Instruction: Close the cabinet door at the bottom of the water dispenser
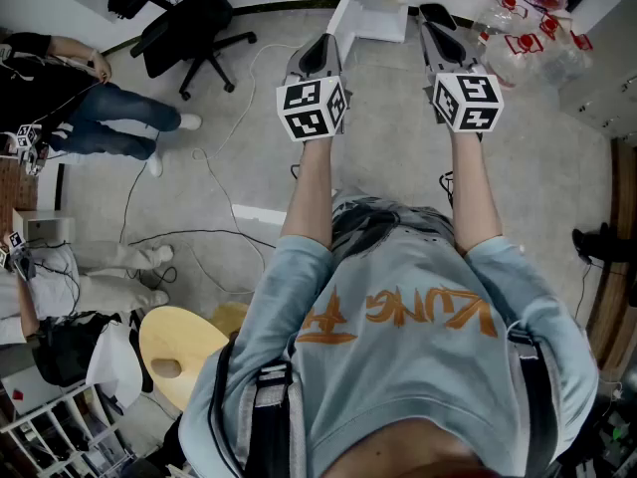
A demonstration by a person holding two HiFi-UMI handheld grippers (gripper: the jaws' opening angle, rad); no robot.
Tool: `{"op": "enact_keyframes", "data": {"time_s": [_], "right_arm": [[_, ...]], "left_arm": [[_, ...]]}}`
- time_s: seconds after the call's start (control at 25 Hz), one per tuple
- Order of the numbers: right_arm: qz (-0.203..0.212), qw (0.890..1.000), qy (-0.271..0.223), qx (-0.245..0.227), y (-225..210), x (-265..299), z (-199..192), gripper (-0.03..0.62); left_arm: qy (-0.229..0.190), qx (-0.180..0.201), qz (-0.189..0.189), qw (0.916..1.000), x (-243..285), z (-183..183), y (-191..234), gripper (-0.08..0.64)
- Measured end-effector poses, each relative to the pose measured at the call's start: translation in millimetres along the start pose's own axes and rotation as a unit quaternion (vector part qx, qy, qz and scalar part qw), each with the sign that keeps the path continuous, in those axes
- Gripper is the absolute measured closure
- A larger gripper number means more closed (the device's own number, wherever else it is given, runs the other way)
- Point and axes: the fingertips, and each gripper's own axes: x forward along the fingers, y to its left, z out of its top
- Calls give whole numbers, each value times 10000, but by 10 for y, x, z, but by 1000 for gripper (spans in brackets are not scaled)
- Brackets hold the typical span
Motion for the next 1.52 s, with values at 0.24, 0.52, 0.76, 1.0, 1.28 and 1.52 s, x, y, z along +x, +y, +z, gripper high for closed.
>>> {"op": "enact_keyframes", "data": {"time_s": [0.24, 0.52, 0.76, 1.0, 1.28, 1.52], "right_arm": [[-171, 9994, -197, 235, -184, -34, 49, 560], [-604, 9963, -294, 534, -469, -31, 68, 560], [-634, 9955, -361, 603, -514, 119, 58, 560], [-885, 9941, -357, 516, -755, 397, -7, 560], [-1024, 9930, -109, 579, -1038, 1165, -259, 560], [-831, 9931, 310, 762, -1005, 2112, -661, 560]], "left_arm": [[16, 8, -7, 10000, 87, 36, -45, 549], [-8, 101, 62, 9999, 125, 142, 79, 549], [-35, 127, 119, 9998, 254, 182, 288, 549], [-104, -11, 23, 9999, 667, 127, 551, 549], [156, -147, -48, 9998, 1479, -118, 981, 549], [665, -277, -47, 9974, 2138, -491, 1469, 549]]}}
